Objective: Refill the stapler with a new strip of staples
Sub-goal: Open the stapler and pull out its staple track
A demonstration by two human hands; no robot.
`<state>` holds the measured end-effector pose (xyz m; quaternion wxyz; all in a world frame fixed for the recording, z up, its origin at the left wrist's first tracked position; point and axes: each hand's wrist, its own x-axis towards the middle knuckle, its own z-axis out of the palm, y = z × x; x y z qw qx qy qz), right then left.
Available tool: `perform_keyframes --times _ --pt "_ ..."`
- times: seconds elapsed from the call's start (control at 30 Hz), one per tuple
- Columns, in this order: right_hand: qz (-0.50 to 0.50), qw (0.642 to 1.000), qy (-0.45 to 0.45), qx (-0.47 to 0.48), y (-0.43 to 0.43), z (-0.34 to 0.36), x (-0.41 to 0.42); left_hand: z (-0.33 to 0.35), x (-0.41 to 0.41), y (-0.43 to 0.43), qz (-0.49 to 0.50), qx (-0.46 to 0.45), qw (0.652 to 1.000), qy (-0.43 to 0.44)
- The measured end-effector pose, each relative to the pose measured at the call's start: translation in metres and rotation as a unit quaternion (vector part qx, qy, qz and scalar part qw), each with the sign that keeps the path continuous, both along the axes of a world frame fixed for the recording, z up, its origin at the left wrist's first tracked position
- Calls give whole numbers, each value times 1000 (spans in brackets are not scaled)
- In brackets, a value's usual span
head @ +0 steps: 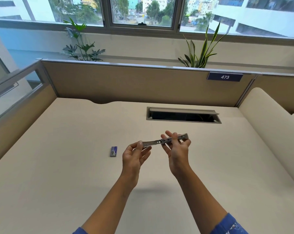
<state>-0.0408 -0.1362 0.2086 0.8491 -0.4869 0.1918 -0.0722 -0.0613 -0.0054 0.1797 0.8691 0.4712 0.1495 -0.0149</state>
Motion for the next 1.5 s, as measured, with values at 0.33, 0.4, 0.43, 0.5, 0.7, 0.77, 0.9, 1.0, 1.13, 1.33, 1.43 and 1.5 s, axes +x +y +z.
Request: perform_keyframes --times 0.33,0.4,0.43,0.5,0.7,0.77,0.9,1.0,1.13,1.33,1.43,1.5 --pt "24 992 -51 -113 -6 10 0 -4 5 24 -155 187 968 65" --pt "43 988 -62 -136 -8 13 -1 -1 7 26 -181 219 957 58" --pt "51 986 -66 -142 -8 15 -1 1 7 27 -188 232 953 53" --pt "72 983 -78 -148 -8 17 -3 5 8 28 -183 245 952 30" --pt "136 962 -110 -207 -6 17 -8 32 10 19 -119 256 955 -92" --pt "151 957 -115 -221 -5 17 -10 41 10 15 -120 265 948 -128" --pt "179 938 -134 -266 -4 18 -11 53 12 7 -130 267 938 -178" --pt "188 928 -151 -285 -4 19 -13 55 12 5 -115 254 941 -193" --pt "178 917 -170 -313 -4 20 -12 54 12 3 -92 247 945 -194" --pt "134 878 -223 -401 -4 29 -9 51 11 -1 -58 217 955 -193" --pt "137 859 -245 -427 -4 33 -5 51 12 -3 -29 202 961 -187" --pt "128 838 -268 -458 -6 35 -2 50 13 -3 -13 196 964 -181"
